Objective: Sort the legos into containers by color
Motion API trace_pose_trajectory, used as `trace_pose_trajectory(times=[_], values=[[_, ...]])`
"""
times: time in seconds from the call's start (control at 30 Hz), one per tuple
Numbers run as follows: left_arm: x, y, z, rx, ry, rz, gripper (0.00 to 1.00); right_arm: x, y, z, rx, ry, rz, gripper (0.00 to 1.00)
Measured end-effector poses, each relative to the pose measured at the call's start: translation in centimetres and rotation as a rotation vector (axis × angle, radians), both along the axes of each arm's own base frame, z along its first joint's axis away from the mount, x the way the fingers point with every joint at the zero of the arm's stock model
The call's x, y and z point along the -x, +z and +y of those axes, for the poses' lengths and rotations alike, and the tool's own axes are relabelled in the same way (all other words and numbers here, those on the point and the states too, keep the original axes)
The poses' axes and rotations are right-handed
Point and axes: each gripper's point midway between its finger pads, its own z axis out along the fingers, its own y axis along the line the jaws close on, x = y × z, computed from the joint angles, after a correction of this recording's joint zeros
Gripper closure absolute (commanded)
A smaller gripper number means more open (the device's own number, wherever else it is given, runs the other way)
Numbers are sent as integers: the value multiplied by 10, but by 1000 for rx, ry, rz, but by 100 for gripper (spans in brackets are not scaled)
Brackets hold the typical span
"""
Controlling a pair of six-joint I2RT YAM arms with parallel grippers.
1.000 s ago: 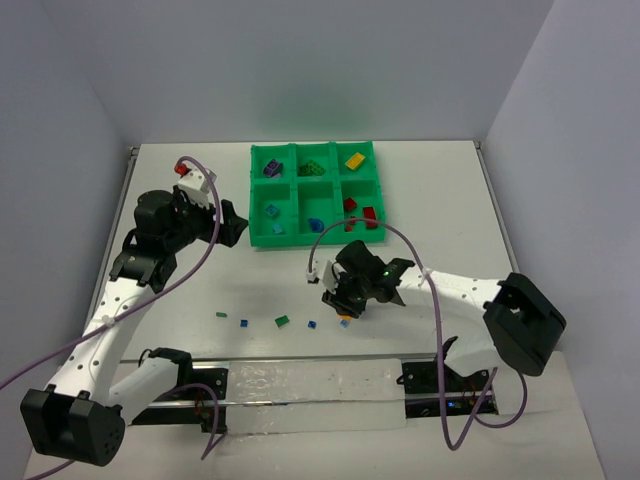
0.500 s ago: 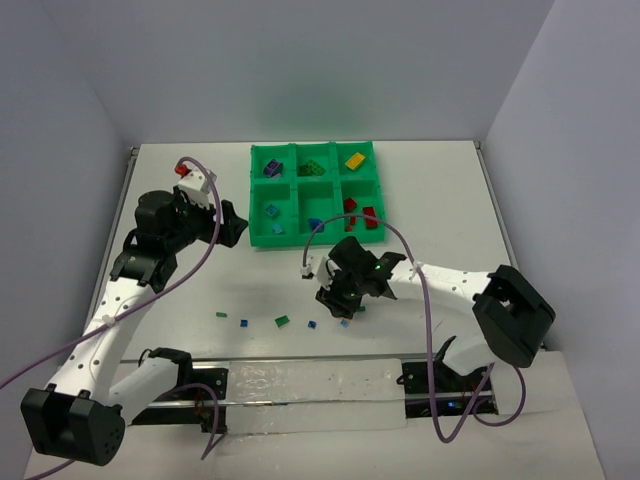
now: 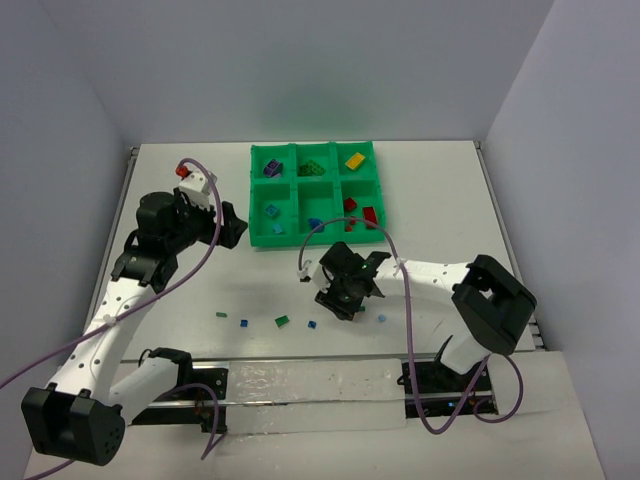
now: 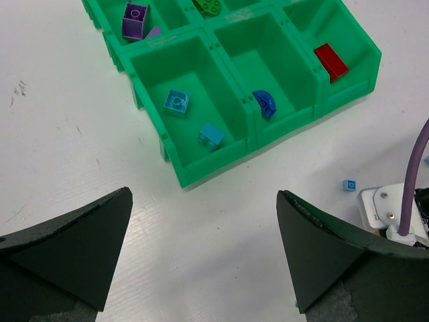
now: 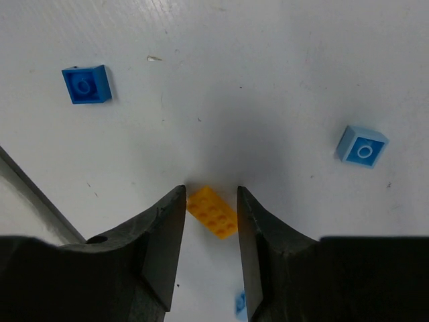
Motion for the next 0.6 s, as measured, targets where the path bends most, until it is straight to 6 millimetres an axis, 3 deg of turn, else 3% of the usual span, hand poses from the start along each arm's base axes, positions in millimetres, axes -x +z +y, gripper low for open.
trace_pose_trajectory(times=[0.2, 0.3, 0.43, 0.6], values=[[1, -2, 0, -3, 0, 8, 1, -1, -2, -2, 18, -30, 4, 57], [1, -4, 0, -8, -2, 13, 1, -1, -2, -3, 24, -34, 5, 45], [0, -7, 0, -16, -5, 19, 1, 1, -2, -5, 31, -4, 7, 38], [-2, -13, 0, -27, -9, 34, 1, 4, -1, -7, 28, 93, -2, 38]])
